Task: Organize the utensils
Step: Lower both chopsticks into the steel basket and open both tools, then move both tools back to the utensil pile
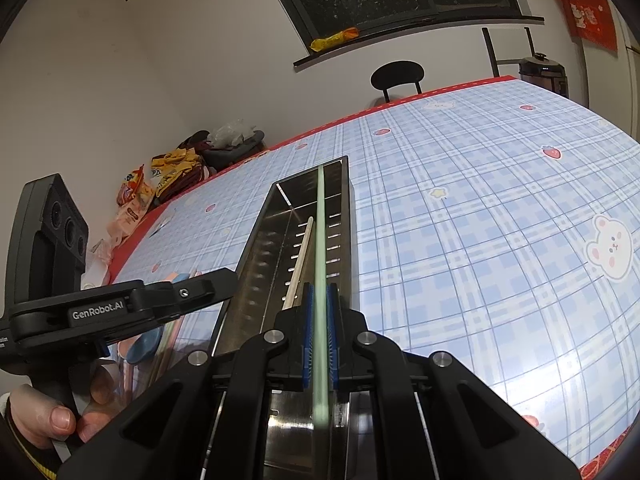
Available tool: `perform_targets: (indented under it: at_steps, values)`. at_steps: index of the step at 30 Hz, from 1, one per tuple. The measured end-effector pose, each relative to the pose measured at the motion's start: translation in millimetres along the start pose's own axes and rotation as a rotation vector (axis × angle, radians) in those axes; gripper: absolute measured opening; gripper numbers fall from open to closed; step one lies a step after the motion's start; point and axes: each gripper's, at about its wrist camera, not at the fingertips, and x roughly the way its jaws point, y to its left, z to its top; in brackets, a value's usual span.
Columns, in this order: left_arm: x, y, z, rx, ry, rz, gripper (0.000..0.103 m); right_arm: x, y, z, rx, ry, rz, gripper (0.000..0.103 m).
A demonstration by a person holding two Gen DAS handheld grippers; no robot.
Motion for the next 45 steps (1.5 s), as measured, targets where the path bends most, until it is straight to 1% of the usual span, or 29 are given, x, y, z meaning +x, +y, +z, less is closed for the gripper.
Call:
perform_targets:
  at_steps: [3, 4, 6, 7, 8, 9, 11, 13, 14, 15, 16, 19, 20, 22, 24, 25, 26, 29, 34, 39, 43, 45]
  values:
    - [-9.7, 2.4, 2.9, 0.013, -0.023, 0.022, 0.013, -0.9, -0.9, -0.1, 0.004, 0.000, 0.009, 0.010]
    - [-13.8, 3.6, 3.8, 0.018, -0.032, 0.030, 0.016, -1.5, -1.0, -0.1, 0.005, -0.001, 0.018, 0.011]
    - [-22.1, 6.0, 4.9, 0.036, -0.051, 0.050, 0.022, -4.5, -1.0, -0.8, 0.004, -0.007, 0.036, 0.019]
    - [-27.3, 6.5, 5.3, 0.053, -0.064, 0.067, 0.027, -5.7, -0.3, -1.4, 0.000, -0.012, 0.040, 0.021]
    - [-31.2, 6.9, 5.1, 0.067, -0.073, 0.080, 0.031, -7.8, 1.8, -2.0, -0.010, -0.020, 0.046, 0.027]
    - [-38.0, 6.6, 4.7, 0.095, -0.091, 0.109, 0.034, -9.5, 3.7, -2.3, -0.020, -0.029, 0.044, 0.042]
    - [-46.8, 6.4, 4.1, 0.128, -0.114, 0.141, 0.044, -15.2, 7.4, -2.9, -0.034, -0.061, -0.010, 0.067]
    - [-57.8, 6.8, 2.2, 0.161, -0.142, 0.177, 0.050, -19.5, 8.7, -3.2, -0.041, -0.085, -0.010, 0.070]
    - [-62.2, 7.8, 1.6, 0.172, -0.152, 0.192, 0.054, -20.1, 8.9, -3.3, -0.042, -0.086, -0.016, 0.074]
    - [-67.7, 8.4, 0.8, 0.185, -0.165, 0.208, 0.057, -20.2, 8.8, -3.1, -0.041, -0.087, -0.020, 0.077]
    - [-72.9, 9.4, -0.1, 0.196, -0.177, 0.221, 0.061, -20.6, 8.5, -3.0, -0.040, -0.088, -0.023, 0.078]
    - [-85.6, 13.7, -2.9, 0.213, -0.199, 0.251, 0.062, -21.6, 8.7, -3.3, -0.043, -0.089, -0.034, 0.082]
    - [-90.4, 16.3, -3.6, 0.215, -0.206, 0.261, 0.073, -21.2, 9.4, -3.3, -0.045, -0.089, -0.037, 0.085]
    - [-98.4, 19.0, -6.4, 0.221, -0.231, 0.271, 0.088, -21.5, 10.6, -3.8, -0.052, -0.091, -0.044, 0.088]
    - [-107.7, 21.4, -9.6, 0.244, -0.251, 0.287, 0.090, -20.9, 11.4, -3.7, -0.053, -0.095, -0.057, 0.092]
    - [-111.8, 22.6, -11.5, 0.256, -0.255, 0.303, 0.094, -21.6, 11.3, -3.6, -0.052, -0.100, -0.066, 0.096]
    - [-114.3, 23.2, -12.4, 0.262, -0.258, 0.311, 0.096, -22.5, 11.8, -3.5, -0.051, -0.105, -0.077, 0.097]
    - [-128.6, 32.3, -17.6, 0.272, -0.268, 0.349, 0.097, -23.1, 13.3, -3.2, -0.052, -0.103, -0.118, 0.097]
    - [-153.6, 55.1, -27.6, 0.248, -0.265, 0.365, 0.097, -26.9, 23.3, -3.9, -0.078, -0.108, -0.148, 0.097]
    - [-178.2, 82.7, -46.9, 0.228, -0.271, 0.390, 0.097, -35.8, 47.6, -6.8, -0.119, -0.098, -0.116, 0.097]
    - [-187.0, 105.2, -61.0, 0.217, -0.265, 0.405, 0.097, -40.3, 79.6, -11.3, -0.168, -0.106, -0.071, 0.097]
    - [-192.0, 117.0, -66.9, 0.199, -0.263, 0.403, 0.097, -37.2, 100.5, -13.5, -0.210, -0.079, -0.048, 0.097]
